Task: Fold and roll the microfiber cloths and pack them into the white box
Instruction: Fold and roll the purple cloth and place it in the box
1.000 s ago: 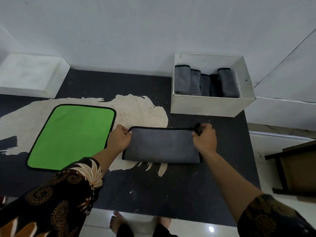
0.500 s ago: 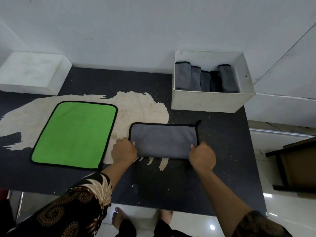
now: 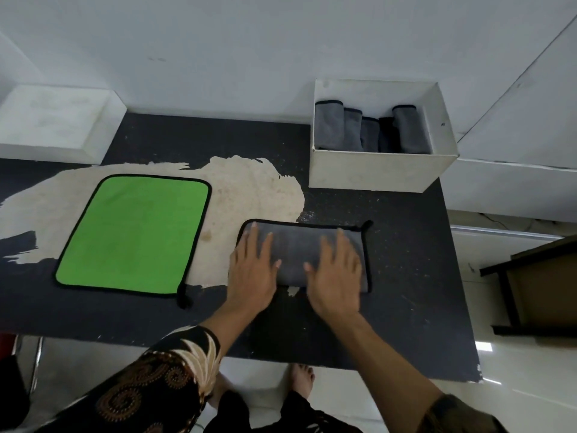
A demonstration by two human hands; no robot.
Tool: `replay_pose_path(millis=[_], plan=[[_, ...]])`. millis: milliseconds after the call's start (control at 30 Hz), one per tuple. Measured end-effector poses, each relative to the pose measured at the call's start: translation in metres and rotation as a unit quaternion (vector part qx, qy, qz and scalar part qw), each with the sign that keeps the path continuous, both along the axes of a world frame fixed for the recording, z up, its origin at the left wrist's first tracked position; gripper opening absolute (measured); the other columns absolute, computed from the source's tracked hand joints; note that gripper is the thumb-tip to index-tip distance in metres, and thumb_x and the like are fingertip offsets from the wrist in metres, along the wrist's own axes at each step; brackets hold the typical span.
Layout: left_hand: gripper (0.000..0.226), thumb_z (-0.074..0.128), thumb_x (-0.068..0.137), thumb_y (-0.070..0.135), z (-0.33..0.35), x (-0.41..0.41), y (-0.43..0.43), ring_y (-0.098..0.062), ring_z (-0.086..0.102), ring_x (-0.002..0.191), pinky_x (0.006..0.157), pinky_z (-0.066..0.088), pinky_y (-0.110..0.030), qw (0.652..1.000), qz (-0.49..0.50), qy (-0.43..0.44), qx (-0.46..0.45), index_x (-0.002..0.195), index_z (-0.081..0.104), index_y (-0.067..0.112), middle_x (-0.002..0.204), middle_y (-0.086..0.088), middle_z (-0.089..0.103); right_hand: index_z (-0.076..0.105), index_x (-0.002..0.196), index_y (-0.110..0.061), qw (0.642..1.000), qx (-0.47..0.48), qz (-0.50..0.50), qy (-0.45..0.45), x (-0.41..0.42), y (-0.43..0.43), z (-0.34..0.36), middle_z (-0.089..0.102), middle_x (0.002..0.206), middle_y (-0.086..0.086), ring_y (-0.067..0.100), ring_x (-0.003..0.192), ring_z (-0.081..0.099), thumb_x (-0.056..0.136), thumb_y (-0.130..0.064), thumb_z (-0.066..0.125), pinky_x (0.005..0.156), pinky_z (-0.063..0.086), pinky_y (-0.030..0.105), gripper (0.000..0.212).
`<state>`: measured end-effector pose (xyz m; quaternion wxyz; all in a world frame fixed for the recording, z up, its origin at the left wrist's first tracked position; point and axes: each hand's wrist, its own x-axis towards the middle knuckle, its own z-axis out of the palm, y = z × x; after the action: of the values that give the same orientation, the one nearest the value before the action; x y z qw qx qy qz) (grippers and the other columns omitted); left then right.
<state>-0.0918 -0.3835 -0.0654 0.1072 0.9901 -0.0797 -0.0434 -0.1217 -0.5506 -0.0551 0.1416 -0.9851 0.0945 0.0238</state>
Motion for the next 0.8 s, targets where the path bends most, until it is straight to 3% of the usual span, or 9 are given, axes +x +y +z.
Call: replay_pose_path(millis=[67, 133, 267, 400, 567, 667, 733, 800], plan=[[0.067, 0.032, 0.101, 0.048, -0.01, 0.002, -0.011, -0.032, -0.013, 0.15, 0.122, 0.005, -0.05, 0.997, -0.056, 0.056, 0.017, 0.156, 0.001, 0.024, 0.162, -0.013, -0.018, 0.009, 0.156, -0.02, 0.997, 0.026, 0.065, 0.044, 0.007, 0.017, -0.008, -0.012, 0.164, 0.013, 0.03, 0.151, -0.009, 0.101, -0.047, 0.035, 0.12, 0.001, 0.053, 0.066], [0.069, 0.018, 0.099, 0.055, -0.023, 0.003, -0.011, -0.031, -0.023, 0.147, 0.122, 0.003, -0.053, 0.993, -0.065, 0.088, 0.039, 0.155, -0.01, 0.026, 0.159, -0.013, -0.027, -0.001, 0.157, -0.021, 0.993, 0.031, 0.067, 0.088, 0.009, 0.016, -0.023, -0.022, 0.161, 0.011, 0.028, 0.149, -0.02, 0.103, -0.05, 0.025, 0.12, -0.004, 0.057, 0.067], [0.086, 0.005, 0.09, 0.074, -0.039, 0.006, 0.008, -0.03, -0.026, 0.146, 0.122, -0.005, -0.049, 0.993, -0.038, 0.089, 0.072, 0.153, -0.02, 0.021, 0.157, -0.015, -0.03, -0.013, 0.156, -0.023, 0.992, -0.036, 0.054, 0.106, -0.002, -0.017, -0.041, -0.024, 0.161, 0.011, 0.027, 0.148, -0.023, 0.097, -0.066, 0.01, 0.117, -0.015, 0.055, 0.076], [0.09, 0.008, 0.089, 0.077, -0.04, 0.009, 0.016, -0.029, -0.024, 0.147, 0.12, -0.008, -0.047, 0.993, -0.025, 0.085, 0.077, 0.153, -0.02, 0.02, 0.158, -0.014, -0.03, -0.012, 0.156, -0.018, 0.991, -0.061, 0.001, 0.115, -0.006, -0.041, -0.045, -0.02, 0.162, 0.012, 0.026, 0.148, -0.022, 0.095, -0.067, 0.003, 0.118, -0.01, 0.057, 0.08], [0.074, 0.006, 0.095, 0.066, -0.035, 0.008, 0.027, -0.029, -0.017, 0.149, 0.12, -0.006, -0.049, 0.992, -0.039, 0.089, 0.079, 0.154, -0.016, 0.029, 0.161, -0.01, -0.024, -0.014, 0.155, -0.013, 0.99, -0.045, 0.001, 0.13, -0.007, -0.044, -0.041, -0.022, 0.161, 0.01, 0.025, 0.148, -0.023, 0.098, -0.062, 0.006, 0.118, -0.012, 0.056, 0.077], [0.064, 0.004, 0.098, 0.058, -0.033, 0.002, 0.042, -0.036, -0.006, 0.15, 0.119, -0.001, -0.052, 0.991, -0.038, 0.08, 0.105, 0.156, -0.009, 0.032, 0.163, -0.011, -0.014, -0.009, 0.155, -0.007, 0.987, -0.026, -0.055, 0.146, -0.006, -0.051, -0.033, -0.016, 0.163, 0.013, 0.03, 0.149, -0.018, 0.101, -0.056, 0.016, 0.119, -0.008, 0.057, 0.078], [0.064, 0.011, 0.099, 0.054, -0.025, -0.001, 0.046, -0.039, 0.001, 0.15, 0.12, 0.001, -0.054, 0.989, -0.021, 0.073, 0.123, 0.157, 0.002, 0.028, 0.164, -0.014, -0.002, 0.003, 0.155, -0.004, 0.983, -0.018, -0.116, 0.138, -0.005, -0.057, -0.021, -0.004, 0.163, 0.018, 0.035, 0.15, -0.006, 0.101, -0.05, 0.031, 0.12, 0.001, 0.057, 0.077], [0.064, 0.024, 0.101, 0.05, -0.013, 0.001, 0.04, -0.039, 0.002, 0.15, 0.12, 0.0, -0.054, 0.987, 0.007, 0.084, 0.134, 0.157, 0.01, 0.023, 0.163, -0.017, 0.005, 0.025, 0.149, -0.006, 0.975, -0.002, -0.193, 0.113, -0.002, -0.06, -0.007, 0.023, 0.156, 0.021, 0.038, 0.142, 0.022, 0.095, -0.046, 0.05, 0.114, 0.021, 0.053, 0.071]])
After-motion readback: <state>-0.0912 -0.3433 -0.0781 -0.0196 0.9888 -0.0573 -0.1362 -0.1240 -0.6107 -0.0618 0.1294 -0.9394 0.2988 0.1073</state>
